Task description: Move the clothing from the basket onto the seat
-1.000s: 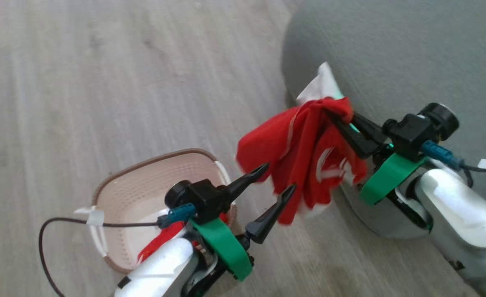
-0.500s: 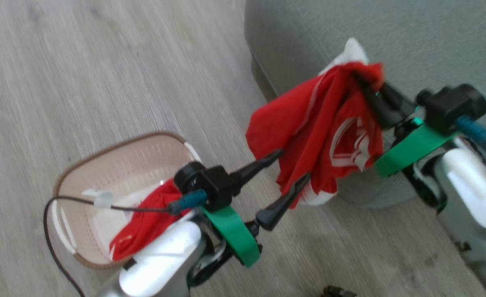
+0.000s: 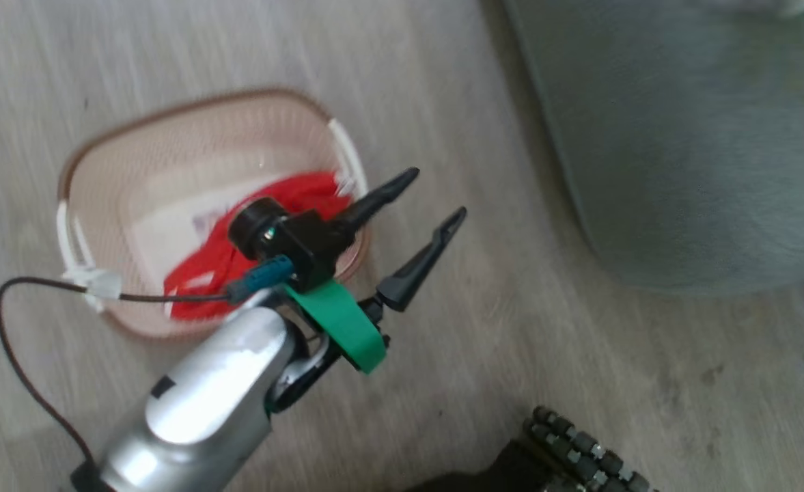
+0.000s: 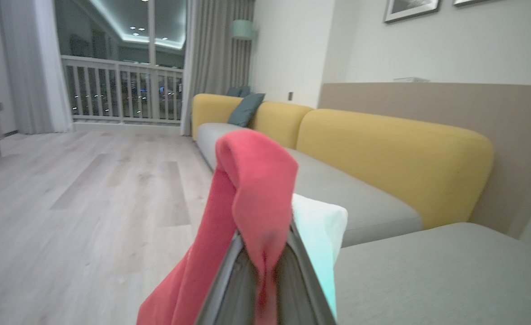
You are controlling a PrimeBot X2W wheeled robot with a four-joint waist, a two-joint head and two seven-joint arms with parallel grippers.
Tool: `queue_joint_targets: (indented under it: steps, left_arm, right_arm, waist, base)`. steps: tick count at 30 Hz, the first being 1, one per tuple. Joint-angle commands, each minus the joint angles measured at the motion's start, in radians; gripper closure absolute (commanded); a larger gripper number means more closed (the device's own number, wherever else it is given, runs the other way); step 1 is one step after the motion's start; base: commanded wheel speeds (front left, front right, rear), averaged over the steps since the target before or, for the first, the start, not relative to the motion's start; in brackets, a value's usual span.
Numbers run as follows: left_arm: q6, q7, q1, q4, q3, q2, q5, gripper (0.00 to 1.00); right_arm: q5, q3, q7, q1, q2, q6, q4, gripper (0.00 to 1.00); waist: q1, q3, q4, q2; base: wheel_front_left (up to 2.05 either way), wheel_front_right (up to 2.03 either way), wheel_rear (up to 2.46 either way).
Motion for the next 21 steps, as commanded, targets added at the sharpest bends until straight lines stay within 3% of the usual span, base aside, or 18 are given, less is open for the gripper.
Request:
queue_joint_targets:
  steps: [1,4,8,11,19,21]
  left_arm:
    - [0.009,-0.009,-0.032,-0.043,0.039,0.020,0.015,0.00]
    - [0.024,-0.011,-0.044,-0.066,0.072,0.041,0.024,0.00]
    - [0.044,-0.012,-0.042,-0.100,0.113,0.069,0.030,0.00]
    - [0.052,-0.012,-0.036,-0.125,0.126,0.077,0.035,0.00]
    - [0.068,-0.012,0.000,-0.157,0.130,0.104,0.050,0.00]
    - [0.071,-0.012,0.008,-0.159,0.131,0.108,0.048,0.00]
  right_arm:
    - [-0.023,-0.086,-0.009,-0.075,-0.090,0.000,-0.005,1.00]
    - [-0.079,-0.229,-0.009,-0.187,-0.167,0.000,0.031,1.00]
    - [-0.161,-0.315,-0.009,-0.272,-0.188,0.000,0.096,1.00]
    - [-0.204,-0.380,-0.009,-0.295,-0.159,0.000,0.138,1.00]
    - [-0.287,-0.517,-0.009,-0.249,-0.003,0.000,0.140,1.00]
    - [-0.295,-0.533,-0.009,-0.232,0.026,0.000,0.129,0.74]
  waist:
    - [-0.0004,0.144,0.110,0.0000]
    - [-0.0004,0.218,0.144,0.0000]
    - [-0.0004,0.293,0.151,0.0000]
    - [-0.0004,0.334,0.155,0.0000]
    - [-0.0004,0.387,0.140,0.0000]
    - [-0.0004,0.378,0.134,0.0000]
  base:
    - [0.00,0.00,0.00]
    - [0.00,0.00,0.00]
    - [0.00,0.00,0.00]
    - [0.00,0.00,0.00]
    - [0.00,0.00,0.00]
    - [0.00,0.00,0.00]
